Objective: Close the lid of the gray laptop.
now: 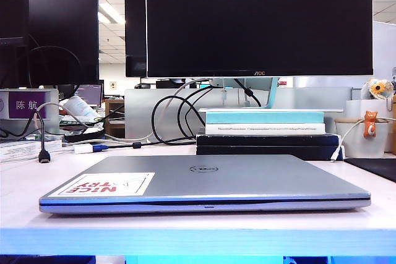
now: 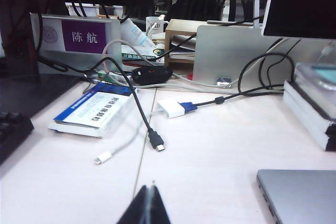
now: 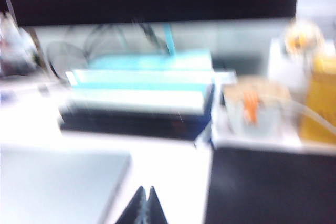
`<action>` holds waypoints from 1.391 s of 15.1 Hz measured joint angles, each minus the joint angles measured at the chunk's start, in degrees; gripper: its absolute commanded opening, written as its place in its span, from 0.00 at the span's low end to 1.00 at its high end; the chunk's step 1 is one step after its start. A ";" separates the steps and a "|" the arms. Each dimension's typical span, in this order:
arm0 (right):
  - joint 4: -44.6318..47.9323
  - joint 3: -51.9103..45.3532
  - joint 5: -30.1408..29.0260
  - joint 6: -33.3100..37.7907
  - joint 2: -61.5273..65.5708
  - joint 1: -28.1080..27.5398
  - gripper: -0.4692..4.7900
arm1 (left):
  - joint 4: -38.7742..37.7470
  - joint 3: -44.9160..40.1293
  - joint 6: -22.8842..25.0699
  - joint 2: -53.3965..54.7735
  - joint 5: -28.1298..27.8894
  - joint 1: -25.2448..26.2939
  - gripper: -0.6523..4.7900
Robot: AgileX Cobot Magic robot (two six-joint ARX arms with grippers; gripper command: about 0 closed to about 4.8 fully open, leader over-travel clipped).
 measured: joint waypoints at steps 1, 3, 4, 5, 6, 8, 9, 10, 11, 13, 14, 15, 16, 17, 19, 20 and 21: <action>-0.02 0.00 0.00 -0.20 0.00 -0.02 0.08 | 0.76 -0.46 0.31 -0.02 0.00 0.00 0.11; 0.22 0.00 -0.02 -0.48 0.00 -0.02 0.08 | 2.73 -3.78 0.35 0.00 0.02 0.02 0.11; 0.07 0.00 0.00 -0.55 0.00 -0.02 0.08 | 2.71 -3.78 0.33 0.11 0.02 0.02 0.11; -0.42 0.00 0.13 -0.90 0.00 -0.02 0.08 | 3.91 -3.76 1.46 -0.07 0.02 0.02 0.11; -2.49 0.00 0.42 -2.08 0.02 -0.02 0.08 | 3.91 -3.76 4.26 -0.04 0.00 0.02 0.11; -5.31 0.00 1.46 -2.45 0.28 0.00 0.08 | 3.87 -3.76 5.97 -0.04 -0.04 0.02 0.11; -5.97 0.00 1.49 -2.03 0.28 0.00 0.08 | 3.85 -3.76 6.12 -0.04 -0.11 0.02 0.11; -6.25 0.00 1.49 -0.57 0.28 0.00 0.08 | 3.78 -3.76 6.14 -0.04 -0.85 0.02 0.11; -6.95 0.00 1.49 0.92 0.28 0.00 0.08 | 3.74 -3.76 6.14 -0.04 -1.01 0.02 0.11; -10.99 0.00 1.46 4.37 0.28 0.00 0.08 | 3.74 -3.76 6.14 -0.04 -1.05 0.02 0.11; -13.11 0.00 1.46 4.92 0.28 0.00 0.08 | 3.74 -3.76 6.14 -0.04 -1.05 0.02 0.11; -15.76 0.00 1.46 5.14 0.28 0.00 0.08 | 3.76 -3.76 6.14 -0.07 -1.05 0.02 0.11; -16.96 0.00 1.49 5.27 0.37 0.00 0.08 | 3.74 -3.76 6.14 -0.07 -1.05 0.02 0.11; -16.46 0.00 1.46 5.31 0.33 0.00 0.08 | 3.76 -3.76 6.14 -0.07 -1.05 0.02 0.11; -16.28 0.00 1.49 5.55 0.35 0.00 0.08 | 3.74 -3.76 6.14 -0.09 -1.07 0.02 0.11; -16.26 0.00 1.49 5.62 0.35 -0.02 0.08 | 3.74 -3.76 6.14 -0.09 -1.05 0.02 0.11; -16.28 0.00 1.46 5.64 0.35 -0.02 0.08 | 3.74 -3.76 6.14 -0.09 -1.05 0.02 0.11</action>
